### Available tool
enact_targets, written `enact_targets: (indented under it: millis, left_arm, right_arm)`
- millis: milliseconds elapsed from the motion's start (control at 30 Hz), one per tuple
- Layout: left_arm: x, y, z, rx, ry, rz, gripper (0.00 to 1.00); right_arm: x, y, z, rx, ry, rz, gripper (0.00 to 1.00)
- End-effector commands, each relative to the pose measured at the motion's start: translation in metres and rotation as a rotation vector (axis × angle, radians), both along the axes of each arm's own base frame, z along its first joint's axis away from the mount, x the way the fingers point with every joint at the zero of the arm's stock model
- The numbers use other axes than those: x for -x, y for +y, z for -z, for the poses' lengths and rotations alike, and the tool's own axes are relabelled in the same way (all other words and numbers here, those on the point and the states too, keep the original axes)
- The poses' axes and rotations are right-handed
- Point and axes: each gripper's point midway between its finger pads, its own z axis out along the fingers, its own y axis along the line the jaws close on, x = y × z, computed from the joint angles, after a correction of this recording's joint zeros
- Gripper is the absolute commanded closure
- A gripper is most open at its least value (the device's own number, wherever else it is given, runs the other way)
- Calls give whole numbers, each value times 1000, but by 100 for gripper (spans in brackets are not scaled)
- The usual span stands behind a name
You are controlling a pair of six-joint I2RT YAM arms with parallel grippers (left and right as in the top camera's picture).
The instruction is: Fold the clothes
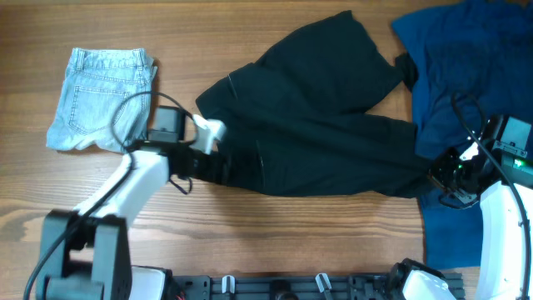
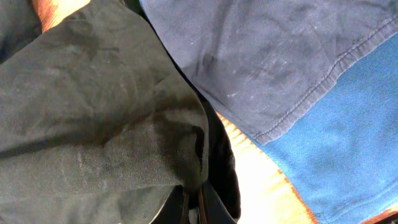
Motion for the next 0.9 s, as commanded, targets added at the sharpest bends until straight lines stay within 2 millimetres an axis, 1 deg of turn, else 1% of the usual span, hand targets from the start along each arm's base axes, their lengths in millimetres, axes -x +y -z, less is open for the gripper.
enact_targets:
  millis: [0, 33, 67, 100, 167, 200, 267, 300, 333, 400, 433, 467, 500, 567, 700, 733, 767, 833, 867]
  left_arm:
    - [30, -31, 16, 35, 82, 122, 41]
    - [34, -35, 18, 29, 87, 141, 60]
    - [36, -37, 18, 26, 89, 149, 76]
    - [35, -37, 17, 28, 100, 133, 96]
    - [27, -31, 6, 36, 101, 73, 96]
    - [17, -24, -6, 43, 93, 22, 96]
    - [-4, 0, -37, 54, 56, -94, 96]
    - [-17, 24, -65, 54, 15, -182, 96]
    - [-25, 43, -89, 60, -18, -256, 96]
    - [-31, 69, -122, 53, -86, -364, 96]
    - [-32, 79, -134, 48, -111, -423, 96]
    - [-30, 85, -139, 33, -124, -453, 96]
    - [-24, 89, -137, 0, -116, -466, 96]
    - [-13, 92, -129, -37, -58, -481, 96]
    - [6, 90, -111, -55, 86, -482, 96]
    - [10, 89, -107, -59, 116, -481, 89]
    - [13, 89, -106, -61, 131, -480, 69]
    - [16, 89, -104, -64, 153, -479, 45]
    - [16, 88, -103, -64, 154, -479, 29]
  right_arm:
    - [-3, -1, -3, 2, -15, -12, 96]
    - [-3, -1, -3, 1, -15, -10, 96]
    - [-3, -1, -3, 1, -15, -10, 96]
    - [-3, -1, -3, 1, -16, -10, 96]
    - [-3, 0, -3, -2, -18, -11, 96]
    - [-5, 1, -3, -9, -24, -15, 96]
    - [-6, 2, -4, -11, -31, -37, 96]
    - [-6, 3, -4, -9, -31, -55, 95]
    - [-6, 4, -4, -13, -34, -72, 96]
    - [-9, 11, -5, -42, -55, -114, 96]
    - [-11, 15, -6, -59, -69, -139, 95]
    - [-12, 18, -7, -70, -75, -145, 96]
    - [-12, 19, -7, -74, -78, -162, 95]
    - [-11, 20, -7, -76, -75, -170, 95]
    - [-11, 20, -7, -77, -74, -171, 95]
    - [-11, 20, -7, -76, -74, -171, 95]
    - [-11, 20, -7, -77, -75, -170, 95]
    - [-12, 20, -7, -75, -78, -170, 94]
    - [-12, 20, -7, -76, -78, -170, 85]
